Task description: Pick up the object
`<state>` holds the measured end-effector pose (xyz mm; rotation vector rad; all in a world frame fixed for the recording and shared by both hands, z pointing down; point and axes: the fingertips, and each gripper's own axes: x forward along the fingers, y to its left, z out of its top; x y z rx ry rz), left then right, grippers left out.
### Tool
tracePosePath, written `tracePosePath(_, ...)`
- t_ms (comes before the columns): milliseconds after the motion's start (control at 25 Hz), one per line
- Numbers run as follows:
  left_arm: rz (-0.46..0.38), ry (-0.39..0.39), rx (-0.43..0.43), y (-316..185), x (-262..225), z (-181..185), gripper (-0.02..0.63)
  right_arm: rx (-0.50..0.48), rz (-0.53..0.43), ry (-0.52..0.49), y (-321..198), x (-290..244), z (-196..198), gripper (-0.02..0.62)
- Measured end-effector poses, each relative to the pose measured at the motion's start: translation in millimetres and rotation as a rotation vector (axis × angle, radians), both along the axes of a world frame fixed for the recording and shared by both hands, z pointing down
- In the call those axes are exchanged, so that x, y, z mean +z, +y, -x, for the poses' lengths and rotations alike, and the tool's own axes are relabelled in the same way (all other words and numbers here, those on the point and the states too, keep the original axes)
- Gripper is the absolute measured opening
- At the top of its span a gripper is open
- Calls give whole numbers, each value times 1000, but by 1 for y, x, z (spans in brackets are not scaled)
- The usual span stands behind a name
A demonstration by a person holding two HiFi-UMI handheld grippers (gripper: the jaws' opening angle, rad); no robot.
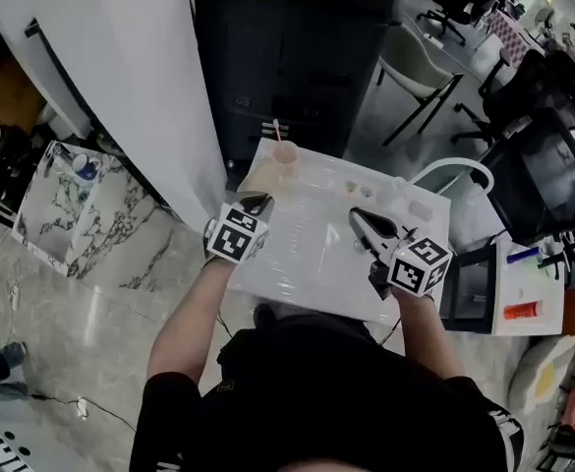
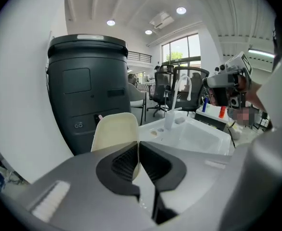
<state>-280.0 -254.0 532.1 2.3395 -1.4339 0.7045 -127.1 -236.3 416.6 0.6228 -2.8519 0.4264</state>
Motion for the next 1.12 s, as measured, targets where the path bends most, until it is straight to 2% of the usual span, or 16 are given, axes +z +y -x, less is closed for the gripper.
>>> tracePosePath(160,-44,27,-55,9,-25,-5,25,-54,-31,-23,0,-9,-13,12)
tracePosePath(320,-87,63,-115,9,-49,-17,25,-72,-48,-32,1,-12,-53,12)
tracePosePath(480,-130,99,-151,10,-71,-37,25,0,-38,-63,-10,-14,-105,12)
tracePosePath(600,-159,117,-159,14,-85,-53,25,44,-51,-94,-16,-18,-129,11)
tracePosePath(760,-198,140,-151,18,-104,-73,25,70,-75,-124,-13,-27,-146,11)
tracePosePath(1000,-228,165,-132,19,-118,-90,25,160,-42,-206,-21,-33,-168,11)
tracePosePath(1120,-245,184,-136,16,-125,-94,25,181,-57,-222,-25,-40,-173,11)
